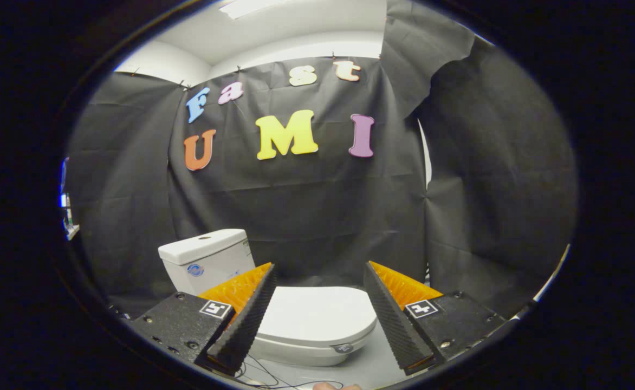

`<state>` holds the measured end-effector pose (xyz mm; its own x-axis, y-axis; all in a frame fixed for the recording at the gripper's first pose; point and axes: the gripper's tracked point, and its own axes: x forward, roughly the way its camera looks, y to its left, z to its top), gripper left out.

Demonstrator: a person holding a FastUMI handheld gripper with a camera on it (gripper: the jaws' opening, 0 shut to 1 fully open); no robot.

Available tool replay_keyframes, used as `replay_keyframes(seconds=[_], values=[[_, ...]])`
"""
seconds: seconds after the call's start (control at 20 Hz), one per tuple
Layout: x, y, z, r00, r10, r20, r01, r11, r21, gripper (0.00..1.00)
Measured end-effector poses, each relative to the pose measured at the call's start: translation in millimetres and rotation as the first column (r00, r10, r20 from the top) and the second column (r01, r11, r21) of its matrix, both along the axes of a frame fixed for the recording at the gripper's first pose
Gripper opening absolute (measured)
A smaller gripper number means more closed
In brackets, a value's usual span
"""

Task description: Open the toilet lid.

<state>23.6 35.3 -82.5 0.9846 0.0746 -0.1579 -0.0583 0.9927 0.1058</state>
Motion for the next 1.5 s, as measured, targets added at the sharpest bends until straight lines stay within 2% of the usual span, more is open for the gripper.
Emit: replay_keyframes(seconds=[0.4,0.6,0.9,1.25,1.5], values=[[14,-5,-70,0.986,-0.030,-0.166,0.044,0.996,0.081,1.00],[21,-14,-119,0.954,-0.038,-0.297,0.091,0.982,0.167,1.00],[33,-22,-191,0.869,0.005,-0.495,0.209,0.903,0.375,1.00],[39,-28,-241,0.808,0.020,-0.589,0.278,0.869,0.411,1.00],[46,-32,-281,0.769,0.043,-0.637,0.340,0.817,0.465,0.99]])
